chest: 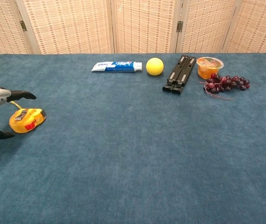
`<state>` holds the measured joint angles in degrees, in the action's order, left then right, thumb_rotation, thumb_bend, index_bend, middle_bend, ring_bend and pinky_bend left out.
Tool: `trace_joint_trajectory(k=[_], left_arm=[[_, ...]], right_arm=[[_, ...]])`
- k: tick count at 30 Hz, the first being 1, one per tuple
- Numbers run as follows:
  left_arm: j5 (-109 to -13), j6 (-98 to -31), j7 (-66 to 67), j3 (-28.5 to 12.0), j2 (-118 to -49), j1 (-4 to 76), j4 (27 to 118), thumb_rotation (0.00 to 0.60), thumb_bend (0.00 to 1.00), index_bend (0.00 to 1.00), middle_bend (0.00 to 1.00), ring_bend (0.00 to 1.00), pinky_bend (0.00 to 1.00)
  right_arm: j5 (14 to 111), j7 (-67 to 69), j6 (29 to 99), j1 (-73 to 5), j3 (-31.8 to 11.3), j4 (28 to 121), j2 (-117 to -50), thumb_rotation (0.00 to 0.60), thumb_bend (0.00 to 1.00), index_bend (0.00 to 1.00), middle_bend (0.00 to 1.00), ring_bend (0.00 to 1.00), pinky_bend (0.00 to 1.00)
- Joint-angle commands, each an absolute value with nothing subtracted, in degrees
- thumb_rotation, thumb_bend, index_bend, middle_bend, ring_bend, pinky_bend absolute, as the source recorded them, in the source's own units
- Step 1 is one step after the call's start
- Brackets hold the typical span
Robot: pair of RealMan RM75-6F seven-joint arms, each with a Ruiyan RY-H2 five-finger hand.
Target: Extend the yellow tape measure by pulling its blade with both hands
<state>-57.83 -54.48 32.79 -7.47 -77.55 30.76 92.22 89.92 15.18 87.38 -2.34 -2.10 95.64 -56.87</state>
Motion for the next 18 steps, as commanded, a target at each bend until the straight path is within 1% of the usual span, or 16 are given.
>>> trace_joint_trajectory(k=[1,8,18], left_arm=[[-55.49,-53.93,34.36,-7.62,-79.02,32.37,90.94,0.6,0.3,0.13,0.15,0.17,0.01],[-49.68,-54.0,37.17,-7.49,-80.51,34.75,89.61,0.6,0.31,0.16,0.2,0.21,0.04],[-44.62,-55.28,38.7,-6.95,-80.88,36.52,88.65,0.6,0.32,0.18,0.21,0.22,0.05]], right_arm=[[89.82,15.32,87.39,-2.28,-2.1,95.51,-56.89,0.6,0.29,0.1,0.09,0.15,0.09],[89.4,15.75,87.36,-2.04,-2.04,95.0,-56.99,0.6,0.29,0.1,0.09,0.15,0.09],[89.11,15.89,87.12,-2.08,-2.15,94.84,-57.05,0.6,0.29,0.1,0.09,0.15,0.09]])
